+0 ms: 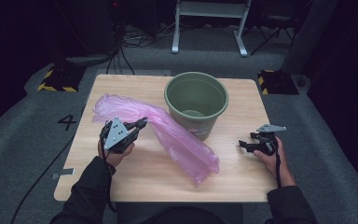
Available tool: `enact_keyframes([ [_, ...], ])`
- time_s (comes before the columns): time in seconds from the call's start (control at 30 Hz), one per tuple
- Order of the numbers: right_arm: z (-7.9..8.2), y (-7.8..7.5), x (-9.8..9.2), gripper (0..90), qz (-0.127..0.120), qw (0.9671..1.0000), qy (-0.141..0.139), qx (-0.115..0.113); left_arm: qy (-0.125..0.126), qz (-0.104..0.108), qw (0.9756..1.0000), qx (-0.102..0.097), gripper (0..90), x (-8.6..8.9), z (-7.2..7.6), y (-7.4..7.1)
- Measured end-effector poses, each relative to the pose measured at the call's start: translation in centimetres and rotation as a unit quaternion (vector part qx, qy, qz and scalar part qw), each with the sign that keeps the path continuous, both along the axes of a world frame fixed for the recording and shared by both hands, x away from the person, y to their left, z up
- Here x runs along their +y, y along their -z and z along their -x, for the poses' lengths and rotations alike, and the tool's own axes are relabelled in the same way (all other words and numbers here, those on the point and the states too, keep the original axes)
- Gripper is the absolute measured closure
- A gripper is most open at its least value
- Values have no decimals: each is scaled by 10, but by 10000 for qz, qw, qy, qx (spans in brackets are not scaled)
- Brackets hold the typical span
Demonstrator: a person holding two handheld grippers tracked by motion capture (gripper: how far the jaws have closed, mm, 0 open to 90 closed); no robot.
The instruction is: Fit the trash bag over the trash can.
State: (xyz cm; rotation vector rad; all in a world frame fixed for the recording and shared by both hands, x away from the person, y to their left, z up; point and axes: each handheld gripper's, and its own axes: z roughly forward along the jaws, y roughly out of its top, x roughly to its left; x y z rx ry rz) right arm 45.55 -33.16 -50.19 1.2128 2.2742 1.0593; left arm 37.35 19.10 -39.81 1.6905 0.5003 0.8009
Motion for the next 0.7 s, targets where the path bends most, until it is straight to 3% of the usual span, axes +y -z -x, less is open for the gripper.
enact_keyframes([
  [0.37, 0, 0, -1, 266, -16, 10000, -1, 2, 309, 179, 9990, -251, 899, -9, 1, -15],
  [0.6, 0, 0, 0, 266, -24, 10000, 8, 3, 429, 369, 9977, -366, 899, -10, 1, -28],
  [0.7, 0, 0, 0, 266, -18, 10000, 0, 3, 625, 473, 9962, -389, 900, -15, -2, -35],
])
